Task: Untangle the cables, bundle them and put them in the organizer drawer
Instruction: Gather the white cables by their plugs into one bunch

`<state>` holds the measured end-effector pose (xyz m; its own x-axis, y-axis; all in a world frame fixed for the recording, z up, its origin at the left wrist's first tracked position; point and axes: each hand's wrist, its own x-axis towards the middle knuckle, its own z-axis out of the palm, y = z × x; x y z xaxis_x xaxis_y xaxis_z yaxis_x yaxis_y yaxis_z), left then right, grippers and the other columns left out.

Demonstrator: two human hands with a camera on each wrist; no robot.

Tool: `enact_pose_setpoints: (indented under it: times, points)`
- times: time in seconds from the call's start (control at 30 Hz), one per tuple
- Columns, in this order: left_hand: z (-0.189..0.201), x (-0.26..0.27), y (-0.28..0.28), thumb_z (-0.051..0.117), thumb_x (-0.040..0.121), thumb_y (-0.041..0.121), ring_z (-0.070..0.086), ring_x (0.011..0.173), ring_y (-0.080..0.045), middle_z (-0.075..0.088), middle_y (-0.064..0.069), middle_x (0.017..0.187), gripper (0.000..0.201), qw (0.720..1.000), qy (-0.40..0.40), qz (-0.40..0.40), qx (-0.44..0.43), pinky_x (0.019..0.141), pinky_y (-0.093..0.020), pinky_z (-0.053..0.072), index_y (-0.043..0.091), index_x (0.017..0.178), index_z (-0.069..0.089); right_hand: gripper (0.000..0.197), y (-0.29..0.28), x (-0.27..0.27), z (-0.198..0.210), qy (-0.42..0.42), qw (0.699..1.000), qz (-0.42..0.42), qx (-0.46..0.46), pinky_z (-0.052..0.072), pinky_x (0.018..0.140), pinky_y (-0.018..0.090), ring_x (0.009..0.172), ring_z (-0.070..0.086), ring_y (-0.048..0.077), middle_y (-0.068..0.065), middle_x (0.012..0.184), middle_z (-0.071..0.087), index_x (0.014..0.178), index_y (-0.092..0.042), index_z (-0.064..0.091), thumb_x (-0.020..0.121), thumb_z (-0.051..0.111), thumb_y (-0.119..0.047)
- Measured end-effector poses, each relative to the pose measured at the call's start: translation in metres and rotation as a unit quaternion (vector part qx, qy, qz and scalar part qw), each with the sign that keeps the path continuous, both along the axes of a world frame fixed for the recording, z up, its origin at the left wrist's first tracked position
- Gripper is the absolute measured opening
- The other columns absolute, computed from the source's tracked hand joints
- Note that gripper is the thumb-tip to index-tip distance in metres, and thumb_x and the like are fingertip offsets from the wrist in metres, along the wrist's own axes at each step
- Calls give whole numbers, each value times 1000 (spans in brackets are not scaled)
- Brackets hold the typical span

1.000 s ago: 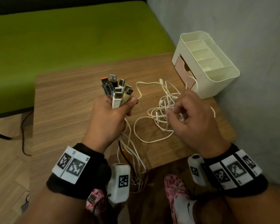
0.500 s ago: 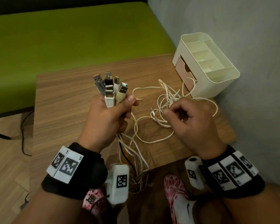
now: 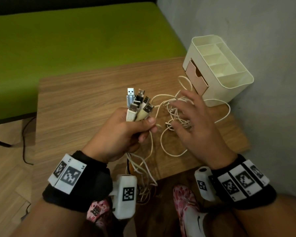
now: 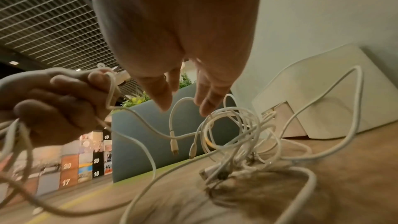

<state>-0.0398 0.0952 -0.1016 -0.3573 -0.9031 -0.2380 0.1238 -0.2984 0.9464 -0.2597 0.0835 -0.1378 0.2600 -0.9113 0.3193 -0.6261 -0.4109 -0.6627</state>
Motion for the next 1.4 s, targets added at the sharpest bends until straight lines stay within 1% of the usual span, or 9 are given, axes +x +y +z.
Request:
enact_pose_setpoints:
  times: [0.17,0.4,0.6,0.8,0.9,1.0,1.2,1.3,1.4]
  points:
    - [0,4,0,61,85,21,26,33,-9,43,-6,48,21,1000,16,-10,9,39,-16,16,8,72,70,47,6,9,-16,128,989,65,20,34,113,46,146,21,27,9,161,6,132,-36,59,86,68,-39]
    - [0,4,-4,64,88,26,29,37,-9,57,-11,62,23,997,-59,52,10,40,-18,18,8,75,69,12,9,19,-7,22,997,-1,-67,44,94,37,111,42,25,10,131,36,94,-18,76,91,67,-25]
    - [-8,12,-9,63,94,22,46,39,1,73,-3,73,18,953,-247,166,-50,47,-25,32,11,83,70,27,2,13,-8,30,992,-37,-117,44,82,53,88,55,20,1,93,60,97,-9,67,101,47,-27]
    - [-16,4,-6,70,87,29,51,46,-3,60,6,56,16,900,-375,191,-116,51,-27,37,17,77,70,27,-1,15,-13,88,993,-4,-76,42,79,46,85,47,14,-10,87,54,99,-17,69,98,48,-33]
    - [-13,-13,3,68,88,26,54,52,0,61,13,57,19,903,-357,154,-182,50,-23,39,19,71,66,21,0,20,-19,107,991,3,-83,44,72,45,83,48,21,-2,87,54,100,-15,68,94,52,-28]
    - [-21,-25,3,65,90,28,64,68,-16,66,5,69,16,901,-385,57,-192,59,-36,49,21,76,62,21,0,24,-16,86,992,30,-86,42,74,39,82,50,25,6,86,56,97,-7,67,91,49,-16]
    - [-14,-20,-1,65,92,34,56,54,-5,63,6,60,29,914,-355,54,-192,52,-28,39,18,67,63,23,-2,22,-2,24,996,35,-77,34,77,15,84,48,13,-2,88,54,99,-4,67,96,52,-22]
    - [-5,-5,-1,67,91,26,43,40,-2,54,12,47,27,940,-275,112,-171,45,-24,33,13,67,67,27,-9,13,-11,53,999,0,-2,40,81,26,88,50,11,-1,92,57,95,-11,64,96,52,-35]
    - [0,13,-2,65,88,28,29,37,-9,38,10,46,27,974,-130,166,-80,42,-21,24,14,66,63,17,-17,1,-23,231,967,-76,77,30,89,38,110,45,15,-7,112,52,99,-24,60,97,51,-38]
